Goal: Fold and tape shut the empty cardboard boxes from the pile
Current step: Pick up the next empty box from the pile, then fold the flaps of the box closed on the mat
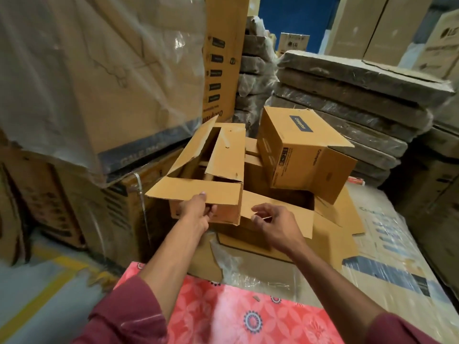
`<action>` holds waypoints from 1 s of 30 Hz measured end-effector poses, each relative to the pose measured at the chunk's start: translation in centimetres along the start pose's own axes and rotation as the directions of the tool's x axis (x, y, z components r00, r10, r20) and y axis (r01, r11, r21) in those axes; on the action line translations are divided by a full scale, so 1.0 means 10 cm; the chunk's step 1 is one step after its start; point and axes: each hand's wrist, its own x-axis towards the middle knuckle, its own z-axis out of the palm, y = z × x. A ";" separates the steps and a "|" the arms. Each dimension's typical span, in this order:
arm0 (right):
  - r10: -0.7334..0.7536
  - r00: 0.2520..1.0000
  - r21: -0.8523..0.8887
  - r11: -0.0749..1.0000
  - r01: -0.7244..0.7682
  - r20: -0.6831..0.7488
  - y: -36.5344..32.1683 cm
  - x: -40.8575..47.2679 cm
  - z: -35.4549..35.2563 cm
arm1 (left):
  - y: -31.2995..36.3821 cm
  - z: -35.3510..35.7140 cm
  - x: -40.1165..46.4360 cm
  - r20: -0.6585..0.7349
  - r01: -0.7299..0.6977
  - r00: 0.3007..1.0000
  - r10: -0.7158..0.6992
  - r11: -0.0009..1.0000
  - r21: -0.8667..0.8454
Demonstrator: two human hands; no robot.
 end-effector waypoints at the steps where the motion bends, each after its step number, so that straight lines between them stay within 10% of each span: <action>1: -0.003 1.000 0.005 1.000 0.003 -0.025 -0.05 -0.06 -0.02 | 0.02 -0.16 -0.15 -0.013 -0.011 1.000 0.011 1.000 0.015; 8: -0.116 0.993 -0.051 0.992 0.115 -0.008 -0.31 -0.79 0.00 | -0.08 -1.57 -1.28 -0.058 -0.039 0.997 0.054 0.969 0.245; 18: -0.238 0.892 -0.286 0.888 0.360 0.383 -0.33 -2.40 0.90 | -0.19 -3.45 -2.45 -0.060 0.093 0.995 -0.075 0.915 0.393; 30: -0.266 0.772 -0.373 0.755 0.539 0.577 -0.61 -2.90 1.94 | 0.47 -4.99 -2.61 -0.113 0.182 0.982 -0.150 0.611 0.770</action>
